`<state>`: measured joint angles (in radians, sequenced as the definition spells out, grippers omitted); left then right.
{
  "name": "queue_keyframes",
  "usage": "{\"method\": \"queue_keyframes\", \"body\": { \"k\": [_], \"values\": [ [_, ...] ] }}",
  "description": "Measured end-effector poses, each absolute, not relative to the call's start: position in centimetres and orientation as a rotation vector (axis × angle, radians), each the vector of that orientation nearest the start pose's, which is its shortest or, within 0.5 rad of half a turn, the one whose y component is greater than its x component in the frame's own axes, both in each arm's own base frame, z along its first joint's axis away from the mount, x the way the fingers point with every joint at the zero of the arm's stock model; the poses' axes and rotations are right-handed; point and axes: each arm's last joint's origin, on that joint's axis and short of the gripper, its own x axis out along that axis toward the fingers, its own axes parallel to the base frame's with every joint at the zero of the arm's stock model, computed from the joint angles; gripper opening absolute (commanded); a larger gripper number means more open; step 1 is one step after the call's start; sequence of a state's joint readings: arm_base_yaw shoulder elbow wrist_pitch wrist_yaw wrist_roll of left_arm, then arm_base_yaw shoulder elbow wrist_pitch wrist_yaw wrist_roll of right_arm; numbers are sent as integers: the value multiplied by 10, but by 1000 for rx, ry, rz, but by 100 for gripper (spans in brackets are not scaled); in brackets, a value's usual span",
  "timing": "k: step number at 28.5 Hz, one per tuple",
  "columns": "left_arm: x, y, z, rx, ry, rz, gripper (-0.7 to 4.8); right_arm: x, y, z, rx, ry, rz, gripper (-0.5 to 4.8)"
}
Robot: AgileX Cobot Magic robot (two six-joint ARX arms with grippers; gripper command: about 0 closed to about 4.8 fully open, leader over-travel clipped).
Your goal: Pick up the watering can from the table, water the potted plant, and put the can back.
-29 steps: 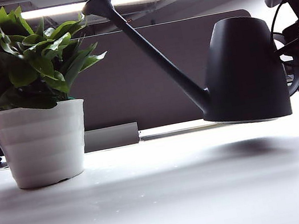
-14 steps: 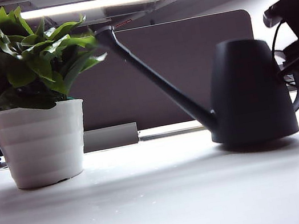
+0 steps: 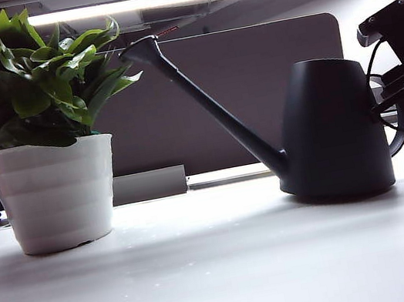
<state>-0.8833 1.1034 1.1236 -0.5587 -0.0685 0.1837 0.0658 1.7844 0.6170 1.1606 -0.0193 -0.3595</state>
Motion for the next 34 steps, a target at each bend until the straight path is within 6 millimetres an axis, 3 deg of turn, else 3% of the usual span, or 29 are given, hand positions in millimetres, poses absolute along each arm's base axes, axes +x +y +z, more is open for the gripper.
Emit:
{"method": "queue_keyframes", "body": {
  "k": [2, 5, 7, 13, 15, 21, 22, 24, 30, 34],
  "values": [
    [146, -175, 355, 424, 419, -841, -6, 323, 22, 159, -349, -7, 86, 24],
    [146, -175, 355, 423, 419, -841, -6, 323, 22, 158, -328, 1, 87, 178],
    [146, -175, 355, 423, 419, -841, -6, 324, 22, 161, -303, -15, 89, 243],
    [145, -174, 352, 437, 447, -842, -6, 321, 23, 164, -294, 4, 93, 248],
    [145, -173, 351, 443, 459, -841, -6, 311, 22, 174, -297, 38, 98, 276],
    [134, -159, 365, 421, 391, -799, -6, 259, 19, 195, -278, 173, 116, 252],
    [132, -155, 368, 414, 376, -794, -6, 253, 18, 199, -264, 179, 115, 192],
    [125, -147, 375, 398, 338, -792, -6, 234, 17, 211, -226, 195, 113, 11],
    [93, -103, 404, 304, 151, -802, -6, 184, 14, 248, -183, 161, 136, -1],
    [68, -78, 413, 242, 73, -881, -6, 147, 13, 269, -118, 68, 157, -1]
  ]
}}
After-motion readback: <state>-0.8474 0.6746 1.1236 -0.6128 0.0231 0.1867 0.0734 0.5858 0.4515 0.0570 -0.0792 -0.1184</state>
